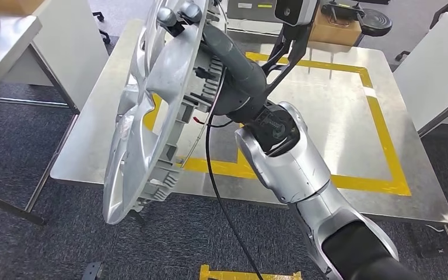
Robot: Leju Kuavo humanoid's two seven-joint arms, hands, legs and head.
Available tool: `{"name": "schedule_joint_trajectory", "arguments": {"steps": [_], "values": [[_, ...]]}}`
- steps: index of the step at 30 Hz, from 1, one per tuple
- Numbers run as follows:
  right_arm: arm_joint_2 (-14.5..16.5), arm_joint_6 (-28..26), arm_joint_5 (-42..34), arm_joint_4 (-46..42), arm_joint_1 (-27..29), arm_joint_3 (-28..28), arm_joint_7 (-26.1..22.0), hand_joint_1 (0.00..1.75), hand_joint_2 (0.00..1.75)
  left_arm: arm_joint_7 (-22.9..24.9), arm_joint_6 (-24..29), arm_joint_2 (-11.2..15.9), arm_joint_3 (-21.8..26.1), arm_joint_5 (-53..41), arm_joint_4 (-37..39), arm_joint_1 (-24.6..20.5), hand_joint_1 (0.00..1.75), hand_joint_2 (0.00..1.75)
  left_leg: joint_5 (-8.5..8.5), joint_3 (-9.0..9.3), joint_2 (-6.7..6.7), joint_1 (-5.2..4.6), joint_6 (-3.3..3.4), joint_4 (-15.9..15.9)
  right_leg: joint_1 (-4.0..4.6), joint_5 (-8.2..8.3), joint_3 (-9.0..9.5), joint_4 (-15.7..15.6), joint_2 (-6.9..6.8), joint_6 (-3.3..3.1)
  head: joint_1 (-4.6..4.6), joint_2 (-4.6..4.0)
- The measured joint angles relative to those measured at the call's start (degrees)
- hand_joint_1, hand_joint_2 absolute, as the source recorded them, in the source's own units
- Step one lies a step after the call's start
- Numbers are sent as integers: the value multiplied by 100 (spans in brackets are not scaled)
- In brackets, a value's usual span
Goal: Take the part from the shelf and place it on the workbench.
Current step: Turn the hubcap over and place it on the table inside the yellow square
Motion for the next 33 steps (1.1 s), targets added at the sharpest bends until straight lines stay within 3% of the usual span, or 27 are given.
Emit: {"name": "schedule_joint_trajectory", "arguments": {"steps": [5, 9, 11, 24, 28, 33], "values": [[1, 1, 0, -3, 0, -1, 0, 175, 175, -2, 0, 2, 0, 2, 0, -4, 0, 175, -10, 26, 9, -36, 49, 1, -15, -24, 12, -19, -6, 32, 43, 0], [2, 2, 0, -8, -1, -1, 0, 175, 175, -2, 1, 2, 0, 2, 0, -8, 0, 175, -9, 49, 21, -48, 50, 2, -42, -41, 28, -24, -5, 247, 35, 0], [2, -1, 0, -9, -1, -1, 0, 175, 175, -1, 2, 5, 1, 2, 0, -8, 0, 175, -8, 64, 22, -48, 49, 1, -47, -46, 36, -21, -5, 307, 25, 0], [-32, -293, 125, -38, -5, -2, -7, 175, 175, 26, 47, 13, 1, -4, -13, -7, 0, 175, -4, 102, 22, -39, 42, -16, -40, -73, 40, 28, -4, 312, -2, 0], [-89, -982, 1013, 15, -34, -6, -210, 175, 175, 16, 70, 12, 2, 5, -15, -6, 0, 175, -4, 102, 19, -39, 42, -16, -40, -77, 40, 29, -5, 306, -3, 0], [-296, -1572, 2793, 158, -474, 0, -609, 175, 175, -19, 140, 2, 2, -31, -10, -4, 0, 175, -4, 98, 20, -44, 43, -16, -43, -76, 39, 31, -4, 305, 5, 0]]}}
